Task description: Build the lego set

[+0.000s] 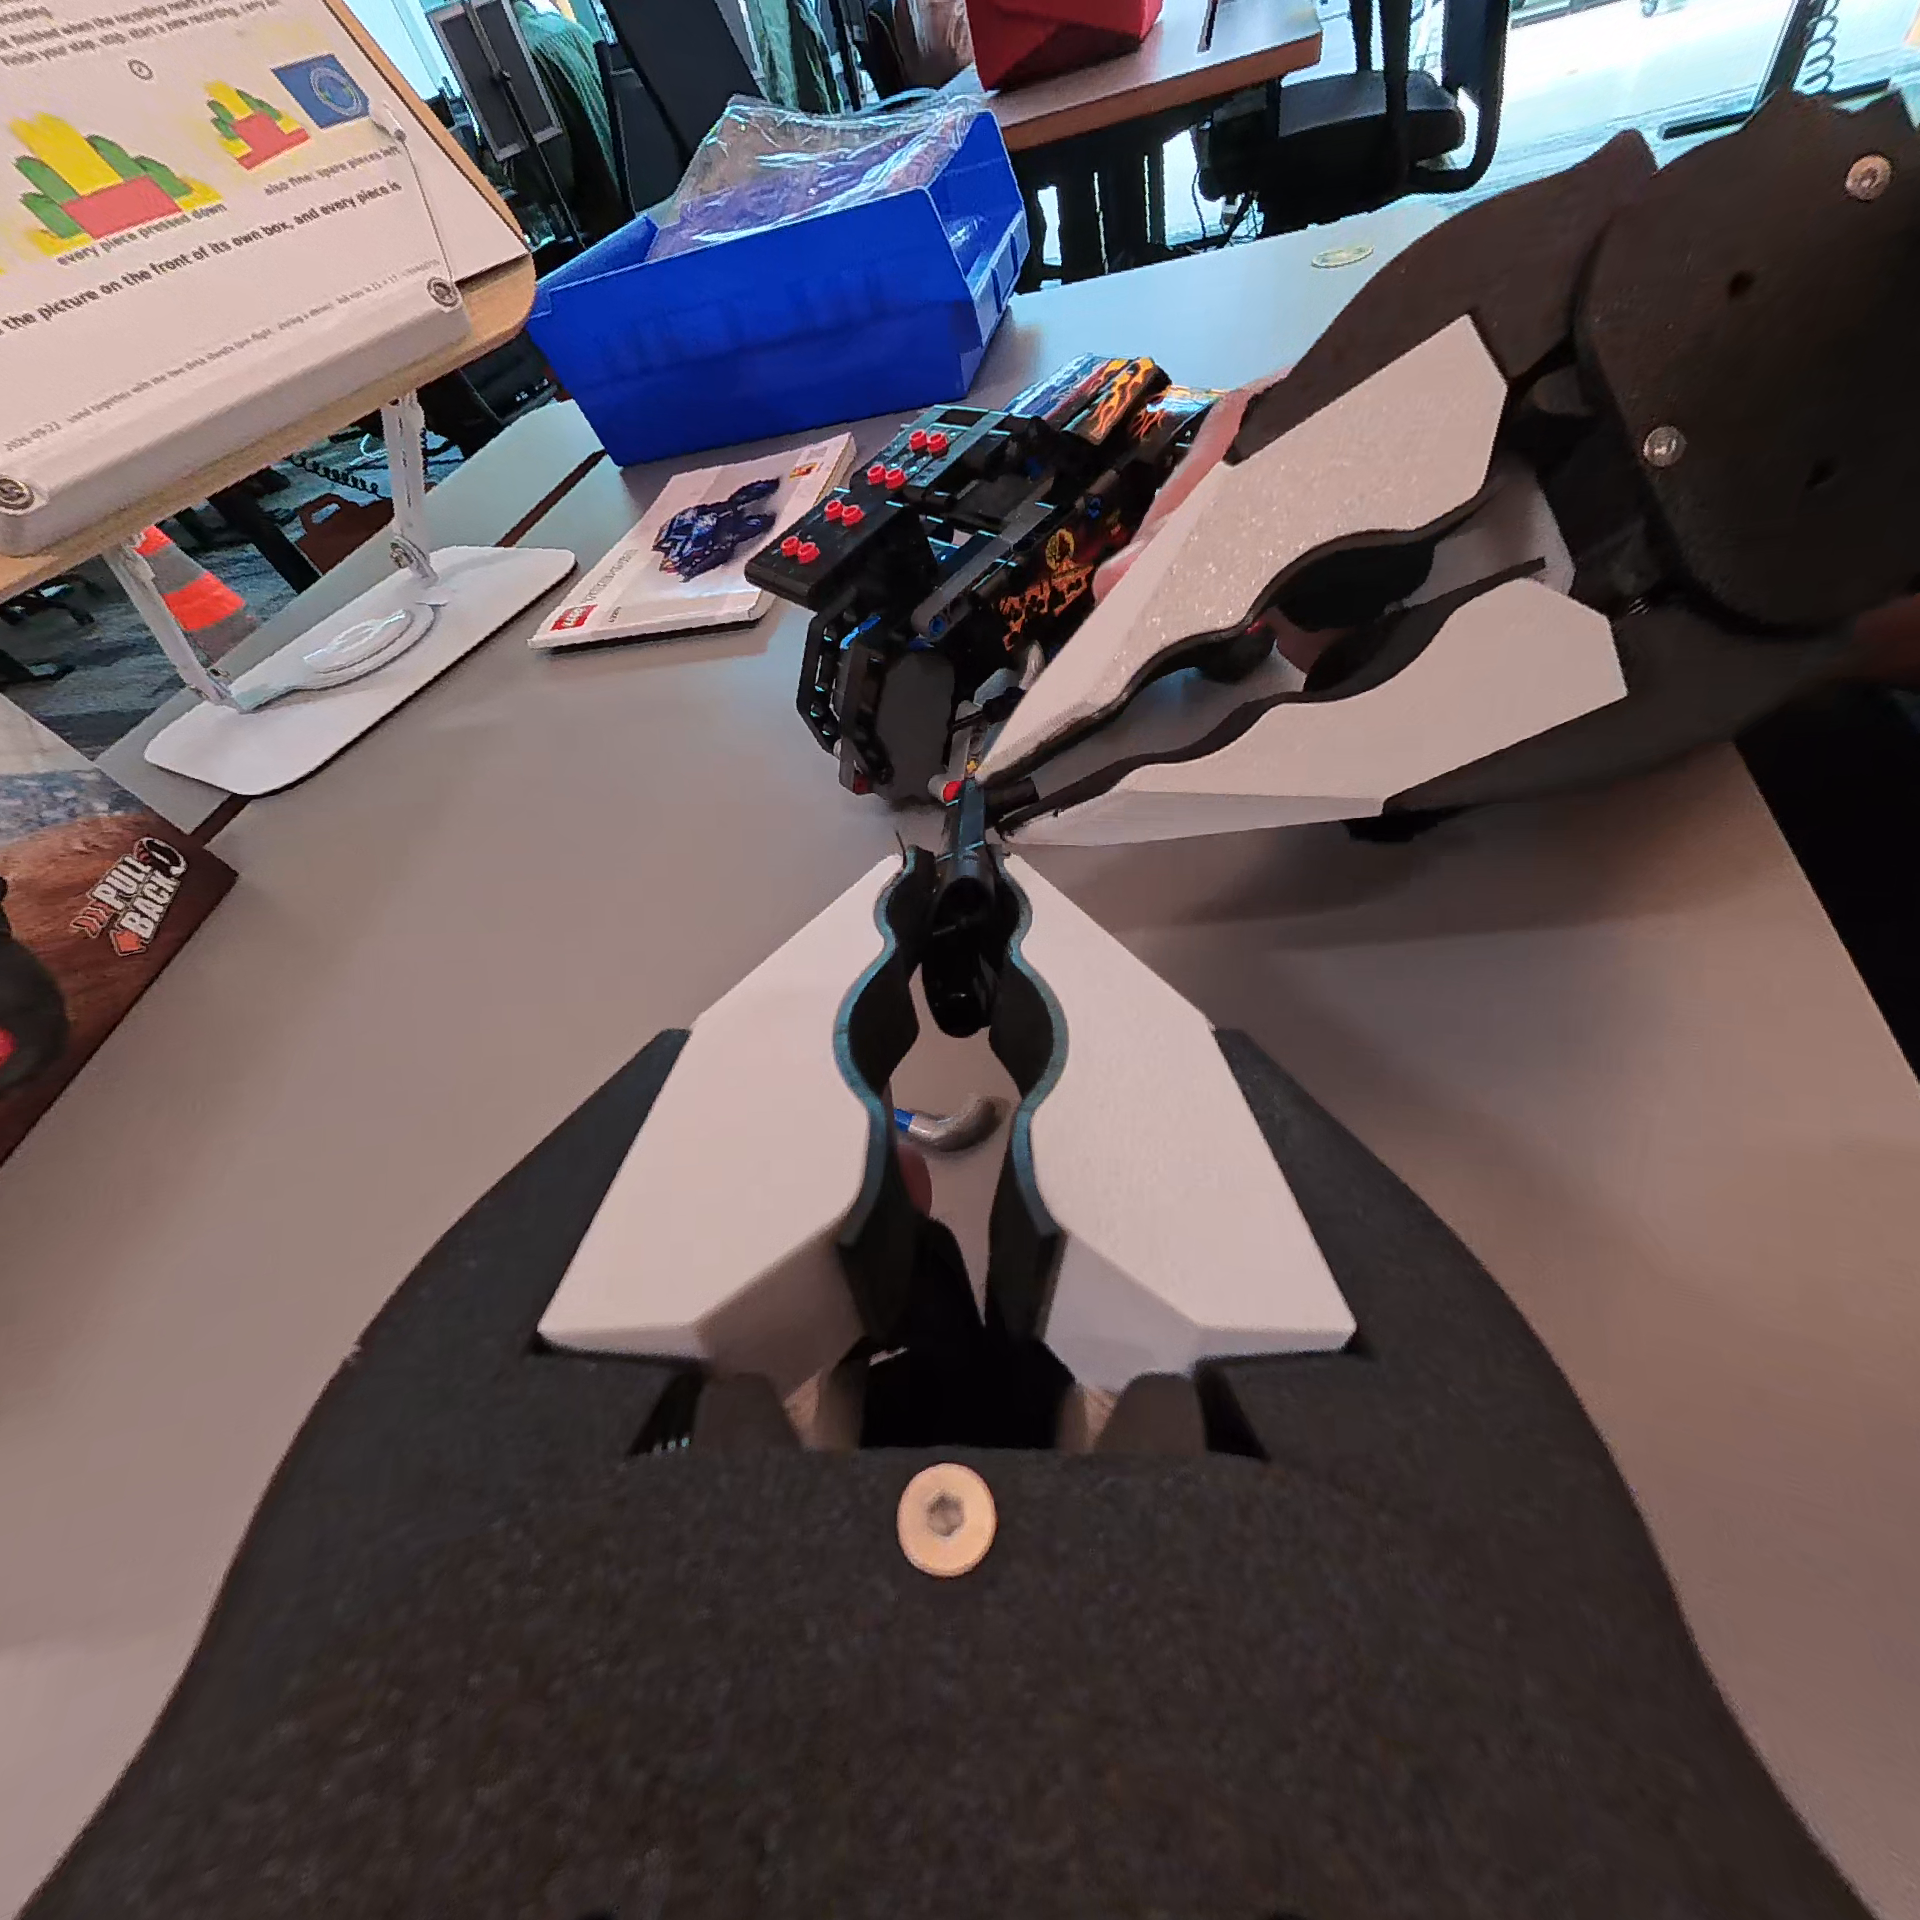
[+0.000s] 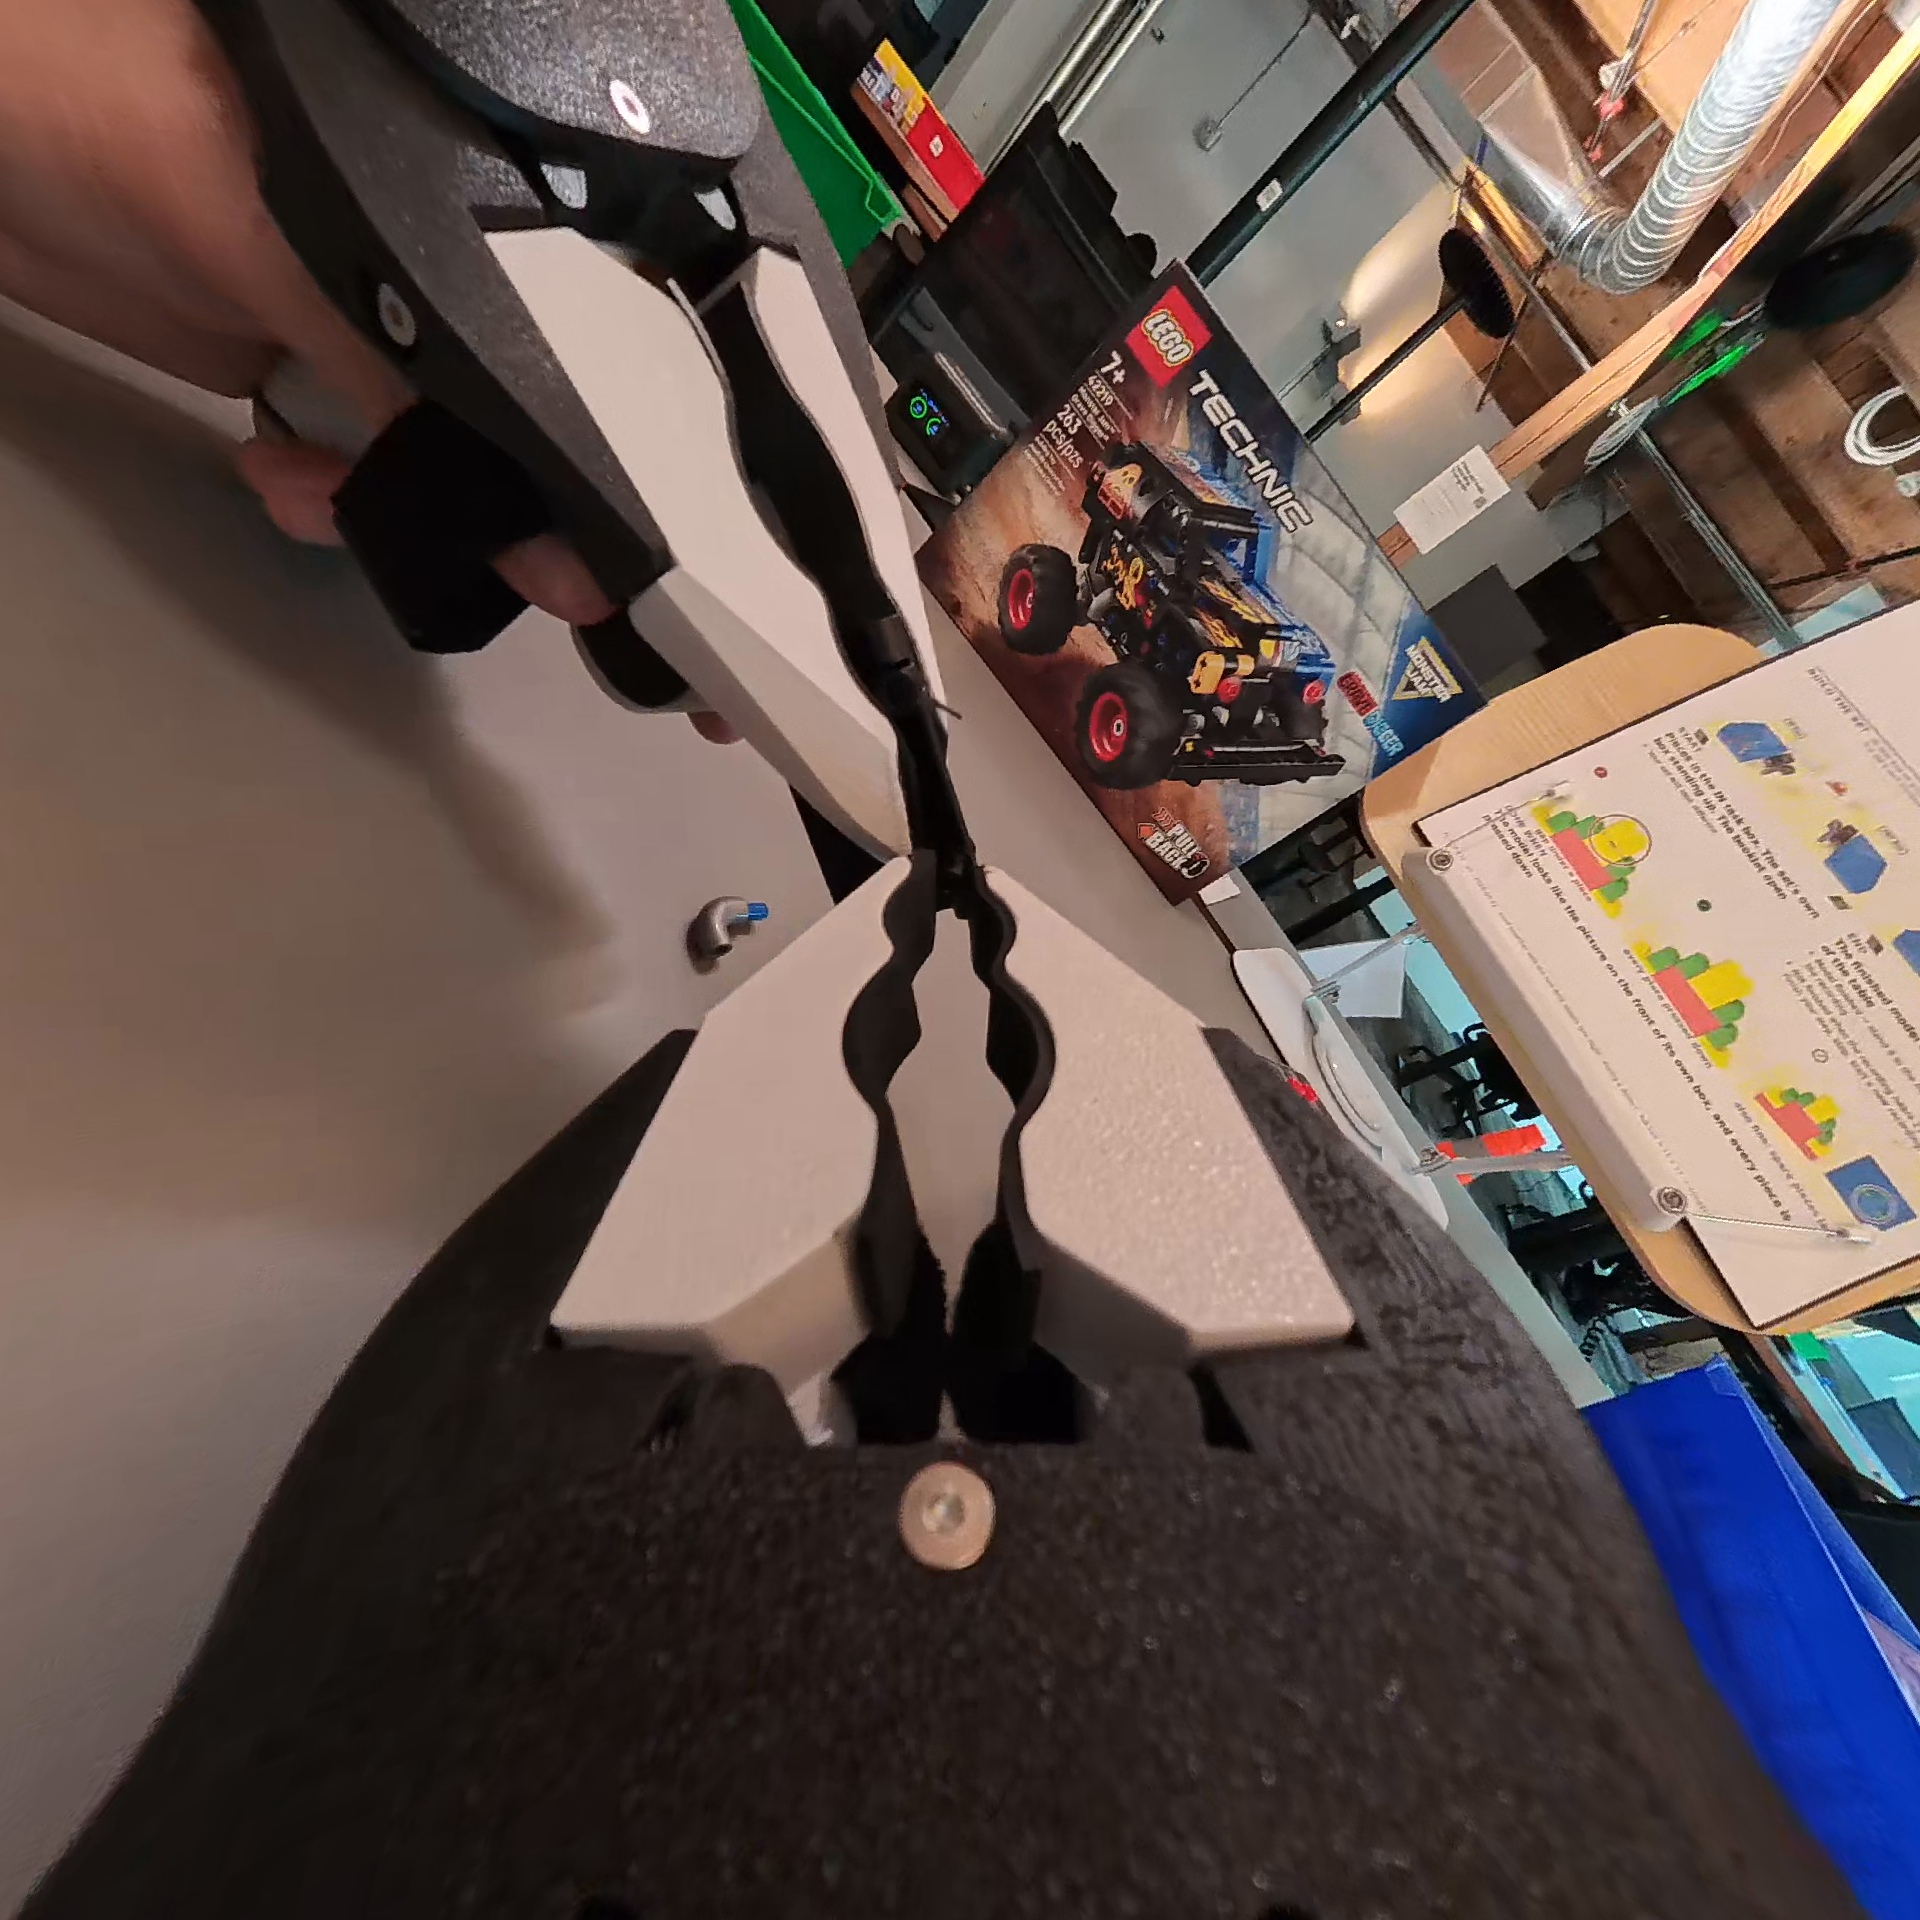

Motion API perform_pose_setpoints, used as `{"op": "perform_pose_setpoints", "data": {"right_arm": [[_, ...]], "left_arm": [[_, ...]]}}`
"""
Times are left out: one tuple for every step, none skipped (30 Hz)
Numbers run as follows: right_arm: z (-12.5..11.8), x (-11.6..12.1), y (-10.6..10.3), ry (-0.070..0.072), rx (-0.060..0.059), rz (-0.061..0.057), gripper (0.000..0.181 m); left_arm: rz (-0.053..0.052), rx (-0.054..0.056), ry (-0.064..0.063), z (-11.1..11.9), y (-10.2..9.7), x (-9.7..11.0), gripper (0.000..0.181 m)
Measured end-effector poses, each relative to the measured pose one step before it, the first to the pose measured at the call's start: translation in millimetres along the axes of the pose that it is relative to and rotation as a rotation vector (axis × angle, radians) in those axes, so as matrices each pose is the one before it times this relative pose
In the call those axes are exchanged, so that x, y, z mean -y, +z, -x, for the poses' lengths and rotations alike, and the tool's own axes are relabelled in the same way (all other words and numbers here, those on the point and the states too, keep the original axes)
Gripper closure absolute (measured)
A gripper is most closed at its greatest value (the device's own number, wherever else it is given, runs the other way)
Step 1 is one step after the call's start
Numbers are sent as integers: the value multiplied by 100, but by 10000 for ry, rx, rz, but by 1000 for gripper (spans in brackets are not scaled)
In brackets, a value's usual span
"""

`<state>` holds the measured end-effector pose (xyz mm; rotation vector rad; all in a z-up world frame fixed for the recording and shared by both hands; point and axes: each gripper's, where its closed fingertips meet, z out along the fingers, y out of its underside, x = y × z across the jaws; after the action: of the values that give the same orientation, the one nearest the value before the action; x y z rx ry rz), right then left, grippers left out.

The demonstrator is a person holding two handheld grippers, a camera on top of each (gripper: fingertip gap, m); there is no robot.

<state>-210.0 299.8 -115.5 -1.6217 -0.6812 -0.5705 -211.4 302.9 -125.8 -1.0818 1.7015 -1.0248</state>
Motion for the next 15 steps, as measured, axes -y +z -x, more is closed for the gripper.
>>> {"op": "perform_pose_setpoints", "data": {"right_arm": [[-40,29,-23,-142,-46,-7,176],[-58,56,-37,-222,-78,28,176],[-71,-20,41,-232,-148,73,176],[3,-125,104,-311,-172,130,176],[48,-153,123,-337,-154,132,176],[100,-134,145,-212,-81,145,176],[97,-30,101,-100,-16,74,176],[-22,-43,105,-3,-24,70,176],[-17,-10,78,105,37,17,177],[-12,20,31,187,76,-22,177],[-4,-7,22,70,58,-11,177],[18,-36,9,-17,-2,-1,177],[-1,21,-21,24,-20,-24,177],[-54,95,-98,47,-6,-71,177],[-40,55,-68,50,9,-42,177]], "left_arm": [[-34,19,11,16,-39,64,174],[-16,23,16,43,-14,36,174],[28,64,-55,99,25,-15,174],[115,112,-90,142,91,-140,174],[159,123,-71,180,120,-235,174],[126,79,-150,188,117,-235,174],[92,15,-234,165,84,-219,174],[71,-6,-200,134,54,-149,175],[46,-4,-114,60,15,-40,175],[21,27,-12,41,-23,-12,175],[31,38,8,23,-11,-23,175],[58,10,-35,-18,5,-51,175],[15,10,24,-3,-16,15,175],[-51,2,78,-42,-47,89,176],[-25,-23,8,-54,-33,75,176]]}}
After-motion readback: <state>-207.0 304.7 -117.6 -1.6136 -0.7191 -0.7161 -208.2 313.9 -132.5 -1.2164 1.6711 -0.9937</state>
